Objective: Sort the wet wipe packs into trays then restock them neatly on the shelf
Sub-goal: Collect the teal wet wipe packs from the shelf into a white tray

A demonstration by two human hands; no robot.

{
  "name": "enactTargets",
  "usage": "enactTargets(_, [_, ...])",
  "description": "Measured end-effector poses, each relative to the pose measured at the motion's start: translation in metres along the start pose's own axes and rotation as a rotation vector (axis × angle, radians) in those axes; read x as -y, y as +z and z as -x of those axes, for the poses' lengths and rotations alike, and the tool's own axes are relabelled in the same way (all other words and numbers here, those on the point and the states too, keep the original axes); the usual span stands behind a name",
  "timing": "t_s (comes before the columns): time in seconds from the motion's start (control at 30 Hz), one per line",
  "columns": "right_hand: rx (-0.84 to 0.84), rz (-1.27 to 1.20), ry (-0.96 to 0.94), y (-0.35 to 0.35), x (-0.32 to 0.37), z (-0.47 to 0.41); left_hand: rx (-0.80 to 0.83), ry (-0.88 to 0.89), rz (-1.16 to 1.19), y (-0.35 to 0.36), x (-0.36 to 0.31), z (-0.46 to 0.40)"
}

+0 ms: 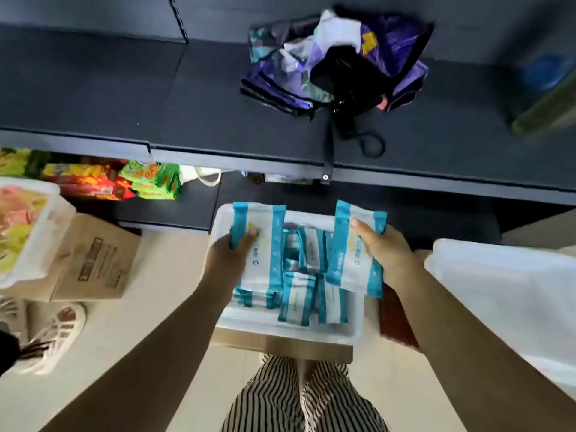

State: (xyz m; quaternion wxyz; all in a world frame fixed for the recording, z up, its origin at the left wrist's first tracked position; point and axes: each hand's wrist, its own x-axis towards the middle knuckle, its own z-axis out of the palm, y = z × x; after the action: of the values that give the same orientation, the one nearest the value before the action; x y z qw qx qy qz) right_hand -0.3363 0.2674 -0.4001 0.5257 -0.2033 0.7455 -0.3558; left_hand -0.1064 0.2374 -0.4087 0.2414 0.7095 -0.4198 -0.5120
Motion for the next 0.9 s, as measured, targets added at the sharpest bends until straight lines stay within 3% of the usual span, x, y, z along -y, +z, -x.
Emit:
enactTargets(0.23, [0.024,0.251,0.152,0.016,-0.147,-0.064,0.048,-0.171,-0.242,0.08,0.136,-0.041])
enactTargets(0.37, [0.059,0.25,0.194,0.025,-0.212,-0.091,0.091,-0.222,-0.361,0.112,0.199,-0.058])
enactTargets(0.6, [0.002,0.233,0.142,0.048,-0.249,-0.133,0.081,-0.17,-0.411,0.128,0.236,-0.08])
enactTargets(0.8, [-0.16,0.424,0.12,0.055,-0.262,-0.121,0.044,-0.18,-0.38,0.125,0.247,-0.081])
enactTargets(0.9, [-0.112,0.513,0.141,0.047,-0.249,-0.106,0.013,-0.195,-0.481,0.116,0.235,-0.068])
